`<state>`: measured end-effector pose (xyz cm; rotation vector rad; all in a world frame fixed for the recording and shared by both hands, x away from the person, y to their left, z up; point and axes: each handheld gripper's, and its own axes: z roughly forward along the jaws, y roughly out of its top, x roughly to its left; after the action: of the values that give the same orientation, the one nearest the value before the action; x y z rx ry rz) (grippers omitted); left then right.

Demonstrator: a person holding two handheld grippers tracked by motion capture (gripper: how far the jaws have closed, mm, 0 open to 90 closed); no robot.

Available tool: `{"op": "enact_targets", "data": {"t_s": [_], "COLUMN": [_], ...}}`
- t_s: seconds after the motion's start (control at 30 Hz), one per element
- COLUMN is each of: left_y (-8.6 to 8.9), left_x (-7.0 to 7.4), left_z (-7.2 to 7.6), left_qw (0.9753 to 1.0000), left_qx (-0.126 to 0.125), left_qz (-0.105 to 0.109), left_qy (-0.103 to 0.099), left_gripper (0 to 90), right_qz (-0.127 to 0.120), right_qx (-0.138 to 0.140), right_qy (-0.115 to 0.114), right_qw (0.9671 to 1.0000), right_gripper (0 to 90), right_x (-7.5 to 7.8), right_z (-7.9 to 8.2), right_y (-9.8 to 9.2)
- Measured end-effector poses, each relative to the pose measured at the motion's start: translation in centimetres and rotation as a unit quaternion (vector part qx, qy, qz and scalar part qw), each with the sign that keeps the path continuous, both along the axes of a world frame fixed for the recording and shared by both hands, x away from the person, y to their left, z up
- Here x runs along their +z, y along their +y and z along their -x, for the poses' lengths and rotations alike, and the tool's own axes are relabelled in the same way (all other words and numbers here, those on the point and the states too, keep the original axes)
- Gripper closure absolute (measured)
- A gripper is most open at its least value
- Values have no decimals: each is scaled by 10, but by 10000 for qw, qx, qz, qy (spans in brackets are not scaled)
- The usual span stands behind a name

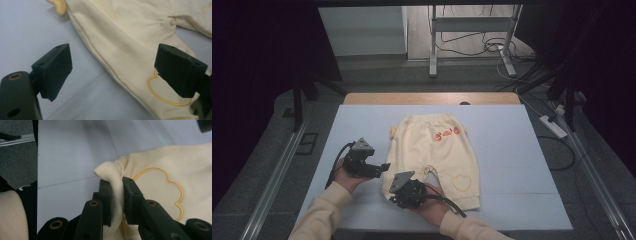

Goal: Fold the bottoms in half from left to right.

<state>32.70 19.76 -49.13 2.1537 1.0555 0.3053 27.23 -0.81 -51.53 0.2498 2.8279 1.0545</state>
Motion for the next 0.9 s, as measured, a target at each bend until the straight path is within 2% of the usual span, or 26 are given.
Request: {"op": "enact_targets", "data": {"t_s": [0.13,0.2,0.27,0.43,0.57,0.9], "left_y": [-5,-7,-9,-14,-17,-20], "left_x": [1,0,-1,1,2,1], "left_z": [-10,-14,-20,-31,-38,-55], "left_qw": [10000,10000,9999,10000,9999,9998], "left_qx": [-15,-11,-2,13,20,93], "left_qz": [-71,-43,-106,-44,-135,-62], "left_qy": [-31,14,37,47,75,163], "left_gripper": [145,149,148,149,149,154], "right_qz": [-1,4,7,-2,-6,-56], "right_qx": [-13,-8,2,-4,1,-4], "right_qy": [27,18,2,11,0,19], "right_qw": [10000,10000,10000,10000,10000,10000], "right_gripper": [780,780,780,780,779,779], "right_x": [-1,-1,-1,-1,-1,-1], "right_z": [-1,0,0,0,0,0], "right_y": [0,-1,-1,-1,-2,-2]}}
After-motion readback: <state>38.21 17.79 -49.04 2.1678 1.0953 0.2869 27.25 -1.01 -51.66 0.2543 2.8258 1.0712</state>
